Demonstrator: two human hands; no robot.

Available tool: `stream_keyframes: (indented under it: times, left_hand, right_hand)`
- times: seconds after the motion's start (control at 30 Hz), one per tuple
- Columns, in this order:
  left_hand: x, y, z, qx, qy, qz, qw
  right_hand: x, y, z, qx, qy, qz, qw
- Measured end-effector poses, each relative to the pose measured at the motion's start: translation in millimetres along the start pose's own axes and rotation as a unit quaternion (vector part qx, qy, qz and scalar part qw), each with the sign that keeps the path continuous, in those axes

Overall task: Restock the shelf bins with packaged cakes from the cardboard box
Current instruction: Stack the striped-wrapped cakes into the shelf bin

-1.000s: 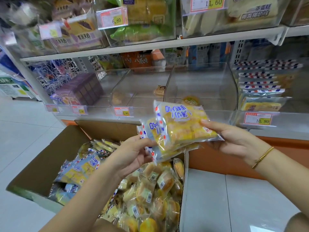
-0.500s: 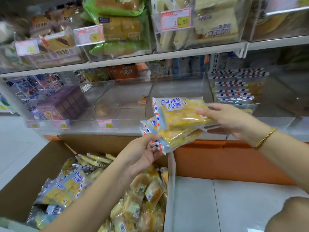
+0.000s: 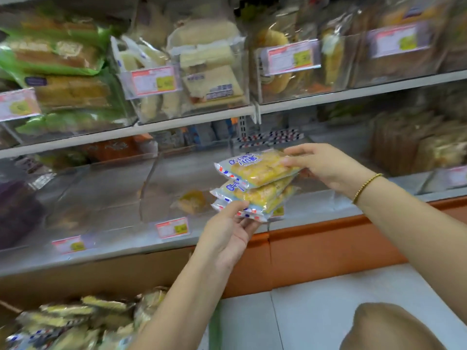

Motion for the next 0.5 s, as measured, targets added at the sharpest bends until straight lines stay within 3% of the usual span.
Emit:
stream_keyframes:
  times: [0.2, 0.4, 0.5]
  left_hand:
    - [4, 41, 22, -0.015, 0.08, -0.005, 0.997]
    - [6, 60, 45, -0.019, 0.124, 0.0, 0.992]
    - [4, 61, 60, 0.021, 0.125, 0.03, 0.992]
  right_hand:
    - [19, -11, -39, 0.205, 0.128, -0.085, 0.967]
    - [-17, -1, -23, 0.348, 0.221, 0.054, 0.909]
    - [-23, -7, -29, 0.381, 0.227, 0.069, 0.894]
Point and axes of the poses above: each hand's wrist, its own x-axis towards the middle knuckle, its own y-axis out of the palm, z = x × y, the point moved 1 cm from there along x, towards the middle knuckle, and after that the axes turned 2 degrees about -z, right-handed, at the moved point
